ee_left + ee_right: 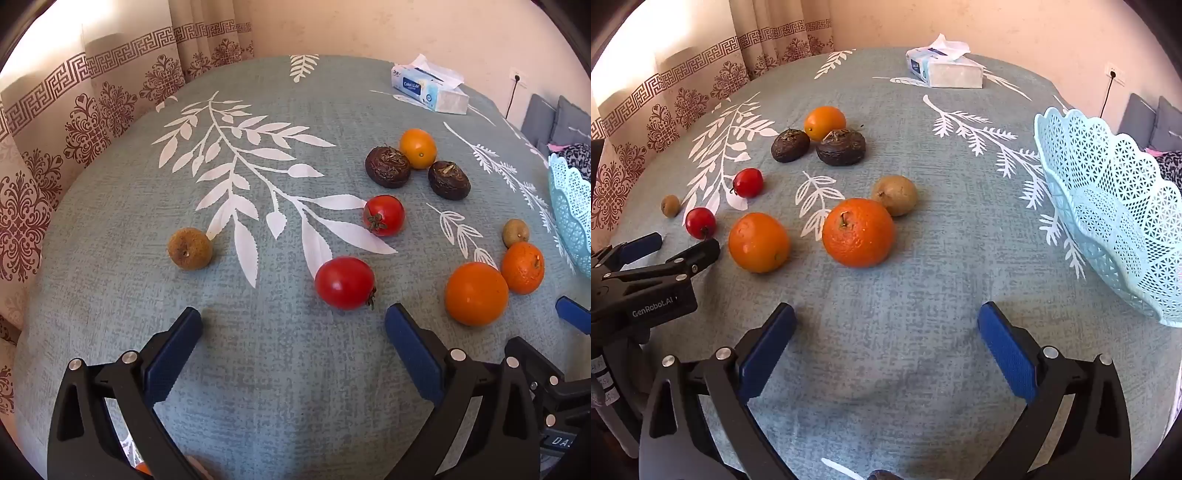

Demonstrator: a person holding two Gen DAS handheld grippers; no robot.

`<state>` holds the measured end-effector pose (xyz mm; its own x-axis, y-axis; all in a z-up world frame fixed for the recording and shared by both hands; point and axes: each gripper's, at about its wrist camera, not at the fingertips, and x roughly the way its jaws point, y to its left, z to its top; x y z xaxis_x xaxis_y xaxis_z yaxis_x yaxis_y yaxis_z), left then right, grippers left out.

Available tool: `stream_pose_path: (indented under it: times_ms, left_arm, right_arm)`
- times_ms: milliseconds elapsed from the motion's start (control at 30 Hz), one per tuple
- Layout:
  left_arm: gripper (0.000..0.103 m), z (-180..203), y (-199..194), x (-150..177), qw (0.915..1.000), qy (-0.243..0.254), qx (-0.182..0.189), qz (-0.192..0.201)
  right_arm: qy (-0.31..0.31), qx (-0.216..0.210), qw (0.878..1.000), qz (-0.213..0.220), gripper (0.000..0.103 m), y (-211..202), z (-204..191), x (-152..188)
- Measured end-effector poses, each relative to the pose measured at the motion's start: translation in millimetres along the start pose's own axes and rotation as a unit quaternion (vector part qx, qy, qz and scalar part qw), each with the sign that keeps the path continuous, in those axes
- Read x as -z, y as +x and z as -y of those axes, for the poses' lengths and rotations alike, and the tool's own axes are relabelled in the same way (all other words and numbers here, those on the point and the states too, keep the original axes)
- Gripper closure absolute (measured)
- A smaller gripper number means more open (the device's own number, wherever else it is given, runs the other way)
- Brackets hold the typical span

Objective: Organize fruits

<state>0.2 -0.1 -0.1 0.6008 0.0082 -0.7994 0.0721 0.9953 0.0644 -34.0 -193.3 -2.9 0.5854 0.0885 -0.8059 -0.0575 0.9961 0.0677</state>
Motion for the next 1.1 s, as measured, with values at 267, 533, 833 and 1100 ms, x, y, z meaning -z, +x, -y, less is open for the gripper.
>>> stream_pose_path:
  times_ms: [267,533,833,1100]
  left_arm:
    - [0.005,0.7,-0.4,-0.4,1.0000,-0.002,0.002,0.004]
    - [0.005,0.4,-0.7,-0.1,1.0000,-0.002,0.002,0.005]
    - [0.005,-0.4,-3.7,-2.4,1.0000,-0.002,0.002,0.007]
    - [0.005,-3.9,-2.1,-2.0,0.9998,-0.009,0.015,0.006]
  right_arm:
    - [0.002,-0.002,1.000,0.001,0.002,1.5,-1.7,-0.1]
    - [0.002,-0.003,1.000,0.002,0.002,-1.3,2.2,3.5]
    - [0.000,-0.001,1.000,0.006,0.002,1.1,-0.6,0.8]
    - [-0.004,0.008,1.000,0.003,0.002,3.4,-3.3,-0.3]
